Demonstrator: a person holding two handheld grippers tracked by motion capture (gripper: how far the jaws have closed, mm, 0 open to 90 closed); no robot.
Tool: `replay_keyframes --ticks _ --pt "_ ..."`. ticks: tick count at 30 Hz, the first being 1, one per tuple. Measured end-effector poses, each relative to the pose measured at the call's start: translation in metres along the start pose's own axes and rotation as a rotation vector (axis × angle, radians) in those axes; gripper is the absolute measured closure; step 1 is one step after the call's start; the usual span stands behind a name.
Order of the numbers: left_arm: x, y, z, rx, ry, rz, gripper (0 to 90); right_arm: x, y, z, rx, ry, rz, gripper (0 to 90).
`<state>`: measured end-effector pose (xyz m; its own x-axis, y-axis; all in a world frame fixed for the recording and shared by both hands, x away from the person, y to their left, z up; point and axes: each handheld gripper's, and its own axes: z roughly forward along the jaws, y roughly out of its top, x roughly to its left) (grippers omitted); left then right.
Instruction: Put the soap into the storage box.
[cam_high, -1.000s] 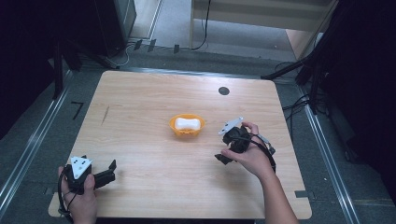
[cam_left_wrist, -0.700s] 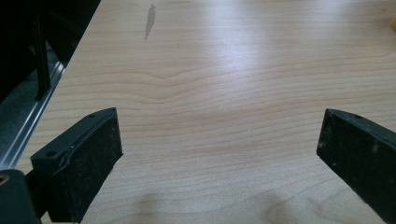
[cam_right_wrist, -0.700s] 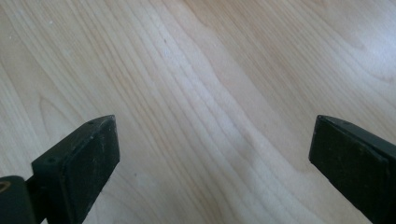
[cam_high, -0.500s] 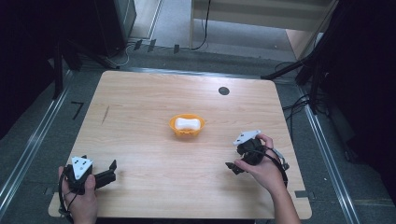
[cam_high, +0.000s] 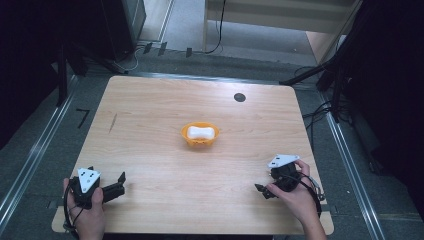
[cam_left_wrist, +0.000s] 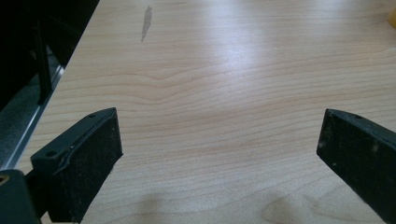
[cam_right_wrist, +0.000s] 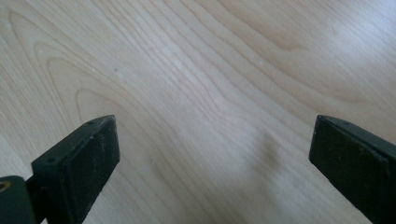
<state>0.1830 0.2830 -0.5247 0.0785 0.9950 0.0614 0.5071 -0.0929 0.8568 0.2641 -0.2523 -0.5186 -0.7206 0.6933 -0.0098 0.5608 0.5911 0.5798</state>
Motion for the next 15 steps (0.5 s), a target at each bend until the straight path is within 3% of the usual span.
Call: replay_keyframes --ticks 15 --pt "-0.001 0.000 -0.001 -0.001 0.000 0.014 0.3 -0.011 -0.045 -0.020 -0.078 -0.044 0.090 2.2"
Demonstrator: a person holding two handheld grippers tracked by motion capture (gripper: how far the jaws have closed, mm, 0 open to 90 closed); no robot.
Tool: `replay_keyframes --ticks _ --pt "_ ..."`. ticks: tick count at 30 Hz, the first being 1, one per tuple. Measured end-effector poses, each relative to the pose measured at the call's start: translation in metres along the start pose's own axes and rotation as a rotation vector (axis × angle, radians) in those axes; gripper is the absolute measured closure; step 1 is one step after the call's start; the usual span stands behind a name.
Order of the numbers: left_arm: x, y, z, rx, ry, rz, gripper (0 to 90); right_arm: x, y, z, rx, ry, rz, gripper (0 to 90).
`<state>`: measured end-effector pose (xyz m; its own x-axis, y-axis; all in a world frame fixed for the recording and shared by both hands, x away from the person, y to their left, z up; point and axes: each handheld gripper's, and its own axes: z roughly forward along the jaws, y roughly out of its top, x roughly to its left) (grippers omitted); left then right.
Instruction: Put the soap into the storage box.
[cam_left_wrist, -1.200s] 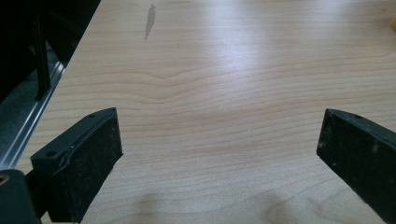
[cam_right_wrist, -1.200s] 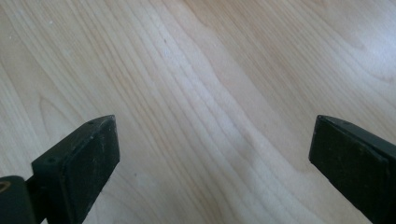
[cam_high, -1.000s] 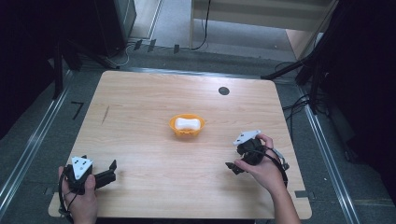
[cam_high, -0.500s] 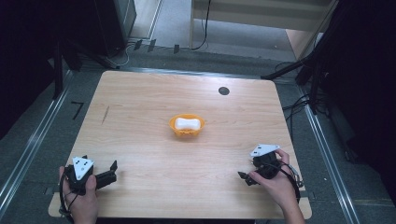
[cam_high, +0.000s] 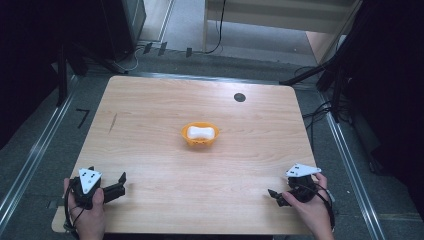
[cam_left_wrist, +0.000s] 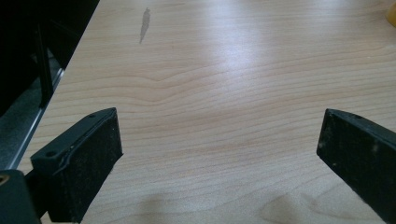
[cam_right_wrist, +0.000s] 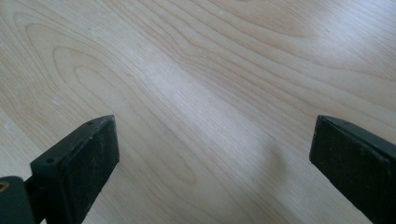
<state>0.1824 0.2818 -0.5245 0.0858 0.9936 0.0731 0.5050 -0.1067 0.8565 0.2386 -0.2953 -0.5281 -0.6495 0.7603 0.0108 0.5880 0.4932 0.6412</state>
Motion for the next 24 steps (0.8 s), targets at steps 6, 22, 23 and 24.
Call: replay_keyframes --ticks 6,22,23,24 --pt "0.000 0.000 0.000 -0.003 -0.001 -0.003 0.3 -0.006 -0.014 -0.010 -0.044 -0.013 0.031 2.2" --pt "0.000 -0.001 -0.001 -0.011 -0.002 0.008 0.2 -0.019 -0.056 -0.032 -0.159 -0.029 0.118 1.1" --pt "0.000 -0.001 -0.001 -0.010 -0.002 0.008 0.3 -0.020 -0.059 -0.033 -0.165 -0.029 0.123 1.0" --pt "0.000 -0.001 -0.001 -0.011 -0.002 0.007 0.2 -0.021 -0.061 -0.034 -0.174 -0.029 0.133 1.0"
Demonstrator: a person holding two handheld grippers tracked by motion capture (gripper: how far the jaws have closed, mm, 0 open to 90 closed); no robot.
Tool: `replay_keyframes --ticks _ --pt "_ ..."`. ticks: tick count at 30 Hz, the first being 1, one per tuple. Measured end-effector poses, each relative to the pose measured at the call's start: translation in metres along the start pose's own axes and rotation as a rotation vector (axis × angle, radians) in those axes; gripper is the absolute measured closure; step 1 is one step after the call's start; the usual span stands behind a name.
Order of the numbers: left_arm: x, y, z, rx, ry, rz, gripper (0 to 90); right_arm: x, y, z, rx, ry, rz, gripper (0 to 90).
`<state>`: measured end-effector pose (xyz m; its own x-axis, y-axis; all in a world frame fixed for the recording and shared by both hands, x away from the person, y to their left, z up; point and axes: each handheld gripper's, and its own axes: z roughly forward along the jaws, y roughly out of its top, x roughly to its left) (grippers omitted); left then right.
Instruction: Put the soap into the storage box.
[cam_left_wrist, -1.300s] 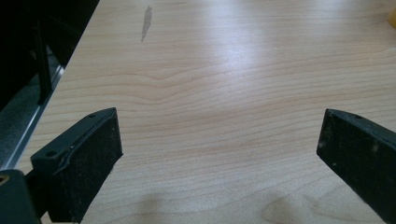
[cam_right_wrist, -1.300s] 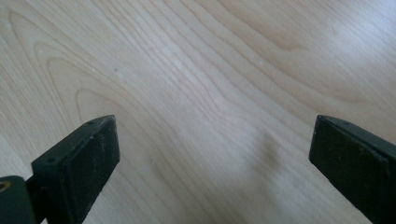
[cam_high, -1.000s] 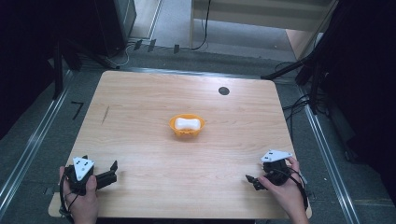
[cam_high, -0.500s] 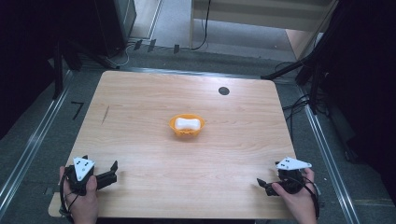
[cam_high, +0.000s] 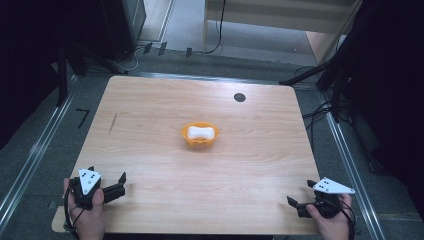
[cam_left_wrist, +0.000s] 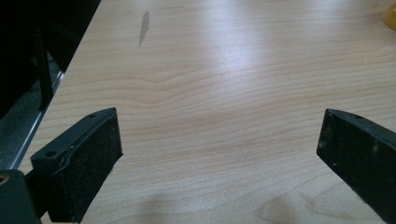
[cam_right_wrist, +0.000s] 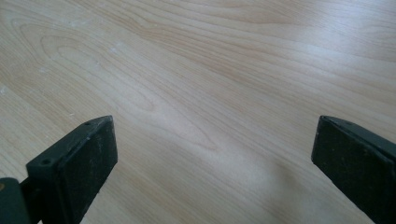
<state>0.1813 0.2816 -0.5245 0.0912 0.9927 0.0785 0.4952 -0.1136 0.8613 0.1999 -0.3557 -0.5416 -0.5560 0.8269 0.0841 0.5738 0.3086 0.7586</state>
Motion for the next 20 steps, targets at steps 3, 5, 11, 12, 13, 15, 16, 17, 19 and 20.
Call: replay_keyframes --ticks 3,5,11,12,13,15,16,17,19,20 --pt "0.000 0.000 0.000 0.000 -0.001 -0.001 0.3 -0.002 -0.006 -0.003 -0.019 0.000 0.023 1.0" --pt "0.000 0.000 0.000 0.001 -0.001 -0.002 0.3 -0.004 -0.011 -0.003 -0.037 -0.008 0.038 0.9" --pt "-0.001 0.000 0.001 0.006 -0.004 0.002 0.3 -0.007 -0.017 -0.004 -0.083 -0.038 0.065 0.0" --pt "-0.001 0.000 0.001 0.006 -0.004 0.001 0.3 -0.007 -0.017 -0.005 -0.096 -0.039 0.067 0.0" --pt "-0.001 0.000 0.001 0.007 -0.003 0.002 0.2 -0.007 -0.018 -0.005 -0.102 -0.038 0.069 0.0" --pt "-0.001 0.000 0.001 0.006 -0.003 0.004 0.2 -0.007 -0.018 -0.005 -0.109 -0.043 0.068 0.0" --pt "-0.001 0.000 0.001 0.006 -0.002 0.004 0.2 -0.007 -0.018 -0.006 -0.116 -0.042 0.073 0.0" --pt "-0.001 0.000 0.001 0.008 -0.002 0.006 0.2 -0.007 -0.019 -0.007 -0.121 -0.038 0.072 0.0" --pt "-0.001 0.000 0.001 0.009 -0.001 0.009 0.3 -0.007 -0.019 -0.007 -0.125 -0.033 0.072 0.0" --pt "-0.001 0.000 0.001 0.011 -0.001 0.011 0.3 -0.007 -0.019 -0.007 -0.124 -0.033 0.073 0.0"
